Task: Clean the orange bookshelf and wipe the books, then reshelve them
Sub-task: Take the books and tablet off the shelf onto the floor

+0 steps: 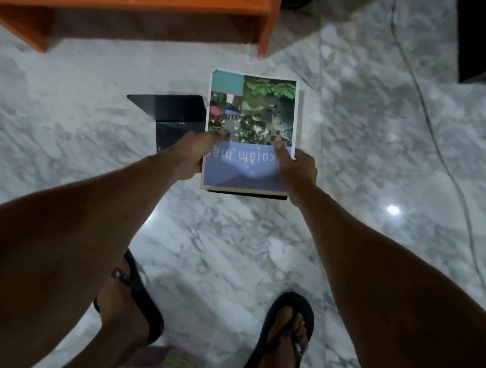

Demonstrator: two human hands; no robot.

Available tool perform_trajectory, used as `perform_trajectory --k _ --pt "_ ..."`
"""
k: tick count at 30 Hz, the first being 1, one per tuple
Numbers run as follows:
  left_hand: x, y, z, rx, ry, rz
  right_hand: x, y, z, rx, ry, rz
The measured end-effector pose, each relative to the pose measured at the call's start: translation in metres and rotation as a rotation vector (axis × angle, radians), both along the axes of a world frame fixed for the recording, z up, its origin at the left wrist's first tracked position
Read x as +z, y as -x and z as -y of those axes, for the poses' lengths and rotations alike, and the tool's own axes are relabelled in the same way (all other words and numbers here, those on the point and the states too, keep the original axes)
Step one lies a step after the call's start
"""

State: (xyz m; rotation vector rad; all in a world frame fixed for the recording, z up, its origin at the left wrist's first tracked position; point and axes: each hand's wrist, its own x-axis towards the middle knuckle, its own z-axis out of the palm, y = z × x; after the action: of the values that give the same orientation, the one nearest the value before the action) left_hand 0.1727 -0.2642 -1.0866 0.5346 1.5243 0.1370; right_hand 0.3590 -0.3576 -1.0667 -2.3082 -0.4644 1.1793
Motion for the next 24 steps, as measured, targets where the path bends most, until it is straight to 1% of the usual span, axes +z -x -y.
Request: perform_trajectory --k 2,4,5,7,8,10,11,13,15,17,21,24 --pt "0.005 -0.001 -0.002 -0.033 0.003 -0.013 0.009 -0.001 -0.004 0.045 0.052 -0.016" --pt "0.036 -0.008 -0.004 -0.070 -0.022 -0.021 0.030 -0.002 -0.010 0.105 0.085 -0.008" --pt "0.043 -0.011 -0.004 -0.064 -0.045 -0.033 0.039 -0.004 -0.012 0.105 0.095 -0.016" --pt "0.086 -0.016 -0.005 -0.059 -0.089 -0.058 0.074 -0.004 -0.022 0.104 0.073 -0.027" --pt "0.095 -0.019 0.001 -0.057 -0.090 -0.049 0.080 -0.003 -0.020 0.092 0.062 -0.025" --pt "0.162 -0.018 0.000 -0.071 -0.107 -0.034 0.134 0.000 -0.033 0.069 0.010 -0.044" --pt "0.181 -0.017 0.001 -0.068 -0.115 -0.018 0.151 0.004 -0.035 0.035 -0.013 -0.076" --pt "0.241 -0.007 -0.004 -0.007 -0.144 -0.009 0.199 0.008 -0.048 -0.015 -0.084 -0.121" --pt "0.303 0.010 -0.014 0.065 -0.200 -0.005 0.249 0.012 -0.061 -0.020 -0.133 -0.122" --pt "0.347 0.030 -0.027 0.131 -0.261 -0.010 0.287 0.015 -0.072 0.010 -0.221 -0.109" --pt "0.436 0.062 -0.061 0.220 -0.392 -0.035 0.389 0.025 -0.102 0.035 -0.324 -0.058" --pt "0.469 0.072 -0.095 0.244 -0.486 -0.100 0.434 0.030 -0.130 0.043 -0.389 -0.027"
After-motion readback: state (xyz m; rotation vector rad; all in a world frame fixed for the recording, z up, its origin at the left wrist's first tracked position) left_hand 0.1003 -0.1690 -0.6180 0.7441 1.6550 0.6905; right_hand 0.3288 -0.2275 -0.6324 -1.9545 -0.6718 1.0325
